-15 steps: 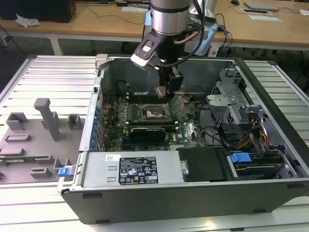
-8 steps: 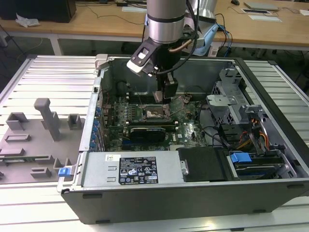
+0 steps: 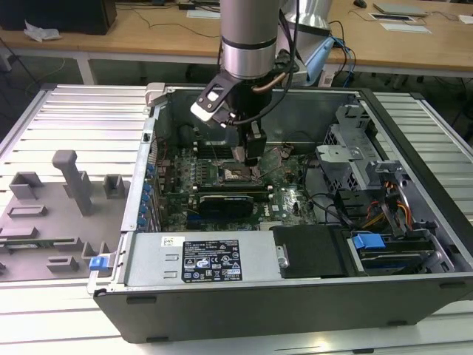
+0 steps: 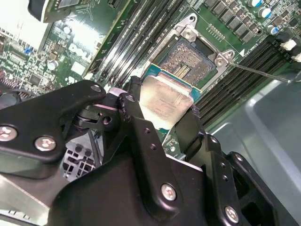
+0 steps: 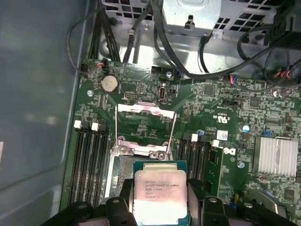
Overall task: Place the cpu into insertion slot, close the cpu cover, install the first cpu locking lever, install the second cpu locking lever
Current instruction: 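Place the cpu into insertion slot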
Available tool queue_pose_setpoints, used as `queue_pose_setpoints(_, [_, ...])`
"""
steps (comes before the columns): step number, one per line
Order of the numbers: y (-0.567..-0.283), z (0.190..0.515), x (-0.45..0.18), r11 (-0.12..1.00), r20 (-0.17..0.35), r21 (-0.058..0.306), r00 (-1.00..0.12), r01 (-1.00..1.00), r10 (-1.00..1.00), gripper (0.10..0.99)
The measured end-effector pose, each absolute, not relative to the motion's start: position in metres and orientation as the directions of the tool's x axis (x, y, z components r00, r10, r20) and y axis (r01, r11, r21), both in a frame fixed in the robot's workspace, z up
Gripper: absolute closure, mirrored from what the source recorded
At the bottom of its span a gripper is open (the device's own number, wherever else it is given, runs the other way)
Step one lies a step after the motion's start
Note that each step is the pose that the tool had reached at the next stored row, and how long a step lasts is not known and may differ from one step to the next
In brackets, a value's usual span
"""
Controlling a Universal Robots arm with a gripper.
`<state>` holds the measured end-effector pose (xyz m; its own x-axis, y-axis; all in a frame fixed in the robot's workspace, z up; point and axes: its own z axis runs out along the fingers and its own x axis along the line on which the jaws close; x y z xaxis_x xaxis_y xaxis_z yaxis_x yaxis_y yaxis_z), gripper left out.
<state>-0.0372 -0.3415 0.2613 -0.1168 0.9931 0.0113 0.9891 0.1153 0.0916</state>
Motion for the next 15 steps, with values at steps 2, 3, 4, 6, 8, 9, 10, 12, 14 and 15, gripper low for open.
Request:
queue_pose_setpoints(2, [-0.341, 0.258, -0.037, 0.109, 0.01, 0.092, -0.111, 0.99, 0.994, 0.545])
queue_pose_setpoints(3, [-0.339, 0.256, -0.037, 0.105, 0.01, 0.091, -0.106, 0.99, 0.994, 0.545])
queue_pose_setpoints(4, [-0.339, 0.255, -0.038, 0.102, 0.01, 0.091, -0.103, 0.991, 0.995, 0.545])
queue_pose_setpoints(6, [-0.337, 0.253, -0.038, 0.098, 0.009, 0.091, -0.099, 0.991, 0.995, 0.545])
queue_pose_setpoints(8, [-0.335, 0.251, -0.038, 0.091, 0.009, 0.091, -0.092, 0.992, 0.996, 0.545])
queue_pose_setpoints(9, [-0.335, 0.25, -0.038, 0.088, 0.009, 0.091, -0.089, 0.992, 0.996, 0.545])
queue_pose_setpoints(10, [-0.334, 0.249, -0.038, 0.085, 0.009, 0.091, -0.087, 0.992, 0.996, 0.545])
queue_pose_setpoints(12, [-0.332, 0.246, -0.039, 0.08, 0.009, 0.091, -0.081, 0.993, 0.997, 0.545])
queue_pose_setpoints(14, [-0.329, 0.243, -0.04, 0.079, 0.008, 0.091, -0.08, 0.993, 0.997, 0.545])
queue_pose_setpoints(15, [-0.327, 0.241, -0.041, 0.078, 0.007, 0.091, -0.079, 0.993, 0.997, 0.545])
